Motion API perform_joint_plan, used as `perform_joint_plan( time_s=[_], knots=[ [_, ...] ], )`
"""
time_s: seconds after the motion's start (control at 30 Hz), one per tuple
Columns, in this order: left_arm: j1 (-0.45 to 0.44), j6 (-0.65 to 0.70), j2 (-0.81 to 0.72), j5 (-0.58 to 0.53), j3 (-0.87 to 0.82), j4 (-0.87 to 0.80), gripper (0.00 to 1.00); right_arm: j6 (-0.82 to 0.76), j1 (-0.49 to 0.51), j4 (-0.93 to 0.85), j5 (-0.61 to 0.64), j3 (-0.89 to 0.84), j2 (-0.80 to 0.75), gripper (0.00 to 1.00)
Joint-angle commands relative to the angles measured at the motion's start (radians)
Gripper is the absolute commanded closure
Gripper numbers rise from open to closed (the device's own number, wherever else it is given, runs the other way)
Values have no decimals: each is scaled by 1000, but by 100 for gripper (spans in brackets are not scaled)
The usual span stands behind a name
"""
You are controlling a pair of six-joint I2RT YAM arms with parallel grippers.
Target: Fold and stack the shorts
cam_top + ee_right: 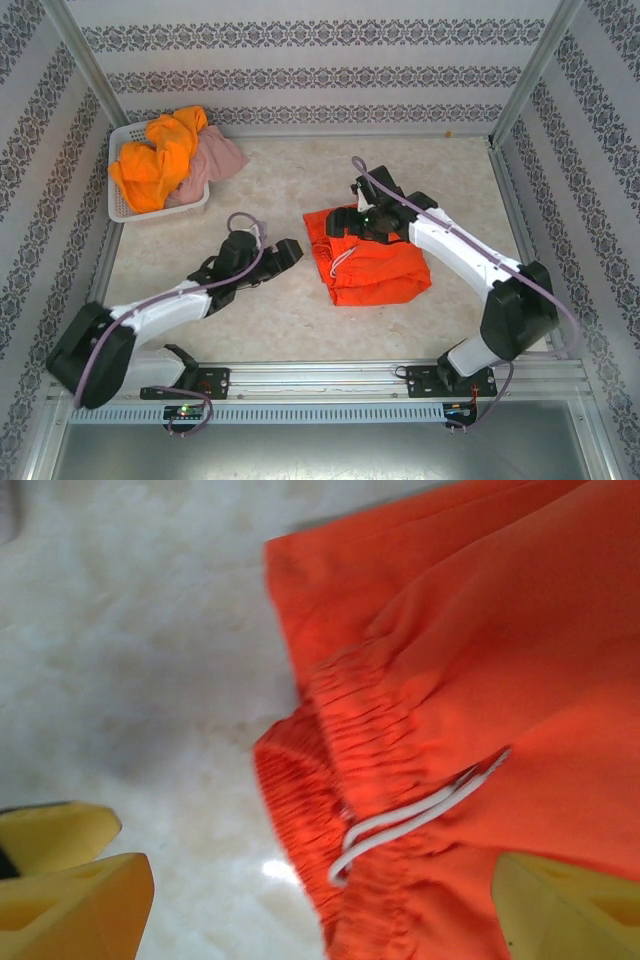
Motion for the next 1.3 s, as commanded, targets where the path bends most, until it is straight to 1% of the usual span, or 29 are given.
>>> perform_joint_plan(
  time_s=[0.0,0.13,0.23,0.33,0.4,0.53,0.6,0.63,0.8,0.87,0.93,0.97,1.07,1.1,1.2,1.27],
  knots=[
    [-21,-83,123,22,81,131,25,-43,-3,-52,114,77,103,14],
    [-22,-125,260,14,118,195,28,-41,15,-72,121,173,225,15],
    [-22,-128,335,4,154,215,30,-45,34,-75,125,227,298,15],
    [-22,-130,418,6,197,220,36,-39,46,-88,127,281,371,15],
    [-21,-138,457,9,209,243,42,-32,46,-100,139,306,403,16],
    [-16,-146,508,-5,223,263,47,-21,42,-105,139,331,457,20],
    [-12,-141,522,-12,231,263,51,-18,41,-107,134,343,482,24],
    [-11,-136,527,-15,238,258,54,-18,42,-109,133,348,493,27],
    [-7,-98,555,-1,284,220,76,-14,42,-109,132,353,529,49],
    [-8,-79,550,-3,295,196,89,-15,41,-107,134,348,532,60],
    [-9,-57,538,-7,300,173,98,-13,38,-99,129,339,527,71],
    [-10,-42,527,-12,304,158,100,-13,35,-91,120,331,519,77],
    [-9,-1,498,-11,310,138,100,-13,24,-58,84,299,477,95],
    [-9,11,489,-7,312,142,100,-14,17,-39,59,283,450,100],
    [-9,59,464,14,324,152,100,-9,-2,-8,25,235,353,100],
    [-9,108,451,30,352,124,100,-7,-18,18,24,190,264,100]
  ],
)
